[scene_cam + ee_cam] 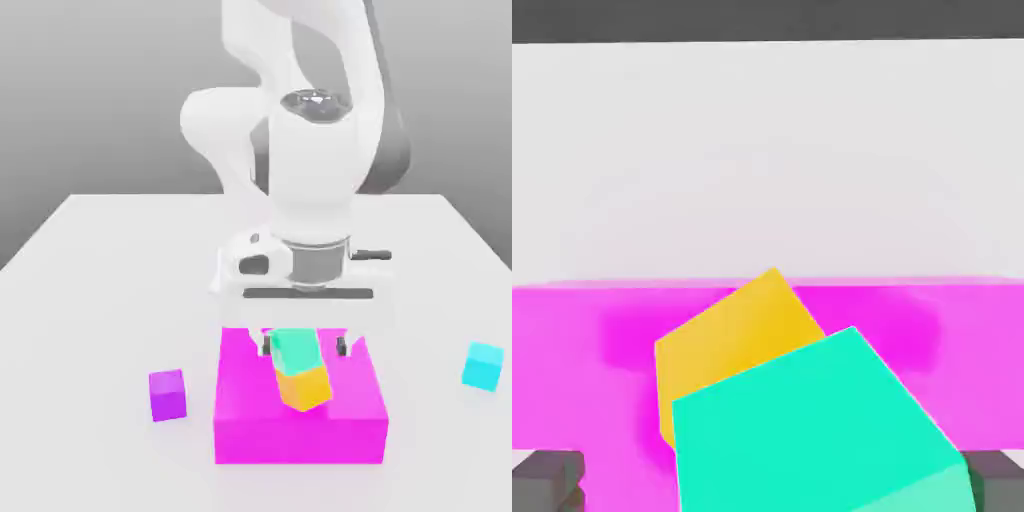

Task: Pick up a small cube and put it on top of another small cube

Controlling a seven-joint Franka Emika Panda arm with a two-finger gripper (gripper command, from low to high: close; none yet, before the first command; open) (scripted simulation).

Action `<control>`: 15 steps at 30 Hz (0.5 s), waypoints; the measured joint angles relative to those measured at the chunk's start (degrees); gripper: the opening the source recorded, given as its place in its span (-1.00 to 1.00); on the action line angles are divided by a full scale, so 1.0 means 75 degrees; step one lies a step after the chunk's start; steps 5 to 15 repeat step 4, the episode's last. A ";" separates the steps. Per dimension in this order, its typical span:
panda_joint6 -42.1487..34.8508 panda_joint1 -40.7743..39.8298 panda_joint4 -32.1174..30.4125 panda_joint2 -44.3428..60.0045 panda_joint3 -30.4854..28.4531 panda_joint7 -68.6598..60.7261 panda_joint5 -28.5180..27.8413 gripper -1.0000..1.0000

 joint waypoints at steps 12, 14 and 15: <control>-0.1123 0.0043 0.0202 -0.0933 -0.0040 -0.0149 0.0193 1.00; -0.1123 0.0043 0.0202 -0.0933 -0.0040 -0.0149 0.0193 1.00; -0.1123 0.0043 0.0202 -0.0933 -0.0040 -0.0149 0.0193 1.00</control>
